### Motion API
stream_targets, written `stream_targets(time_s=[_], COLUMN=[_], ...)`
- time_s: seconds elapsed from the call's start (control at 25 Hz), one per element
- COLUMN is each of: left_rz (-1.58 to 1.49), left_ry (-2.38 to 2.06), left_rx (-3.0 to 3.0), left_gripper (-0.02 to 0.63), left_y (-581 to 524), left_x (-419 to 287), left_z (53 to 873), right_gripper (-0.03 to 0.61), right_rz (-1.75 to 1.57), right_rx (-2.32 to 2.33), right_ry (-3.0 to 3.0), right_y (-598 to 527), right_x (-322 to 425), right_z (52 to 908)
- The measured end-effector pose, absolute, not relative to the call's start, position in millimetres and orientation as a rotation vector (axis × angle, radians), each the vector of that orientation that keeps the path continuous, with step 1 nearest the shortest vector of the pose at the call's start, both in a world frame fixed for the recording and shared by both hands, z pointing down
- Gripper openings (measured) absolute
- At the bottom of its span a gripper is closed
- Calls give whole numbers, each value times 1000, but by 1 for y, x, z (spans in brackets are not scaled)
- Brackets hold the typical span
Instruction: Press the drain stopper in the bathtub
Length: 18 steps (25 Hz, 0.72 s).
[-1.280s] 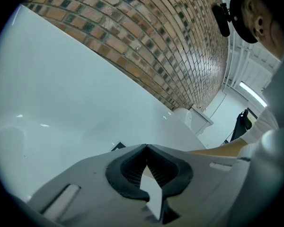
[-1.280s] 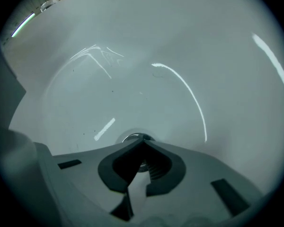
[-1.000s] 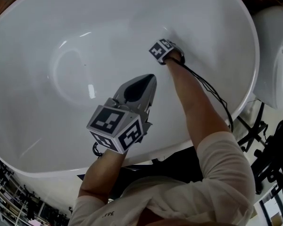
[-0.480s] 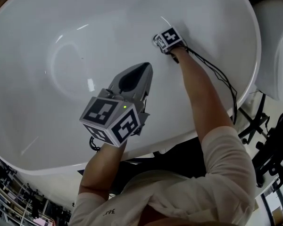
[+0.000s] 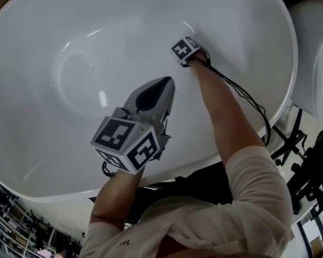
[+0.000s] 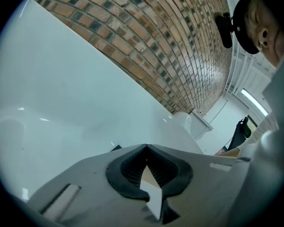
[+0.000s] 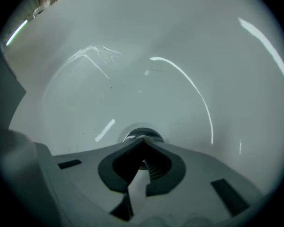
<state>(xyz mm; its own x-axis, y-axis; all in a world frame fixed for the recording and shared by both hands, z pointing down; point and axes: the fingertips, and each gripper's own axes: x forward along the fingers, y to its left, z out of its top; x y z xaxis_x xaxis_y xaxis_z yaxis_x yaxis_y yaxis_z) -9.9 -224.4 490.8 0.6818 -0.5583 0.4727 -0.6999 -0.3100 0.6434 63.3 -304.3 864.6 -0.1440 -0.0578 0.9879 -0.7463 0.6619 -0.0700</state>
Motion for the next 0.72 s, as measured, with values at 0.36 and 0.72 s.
stream_targets(time_s=[0.36, 0.72], left_rz=[197, 185], left_ry=[-965, -983], left_rx=[2006, 2019], left_gripper=[5, 5], left_y=[-224, -224], left_x=[-6, -14], left_z=[489, 487], right_gripper=[12, 5], right_rz=[619, 543], right_rx=[669, 647], right_ry=[-1673, -1676], right_y=[-312, -310], right_x=[62, 55], right_z=[869, 861])
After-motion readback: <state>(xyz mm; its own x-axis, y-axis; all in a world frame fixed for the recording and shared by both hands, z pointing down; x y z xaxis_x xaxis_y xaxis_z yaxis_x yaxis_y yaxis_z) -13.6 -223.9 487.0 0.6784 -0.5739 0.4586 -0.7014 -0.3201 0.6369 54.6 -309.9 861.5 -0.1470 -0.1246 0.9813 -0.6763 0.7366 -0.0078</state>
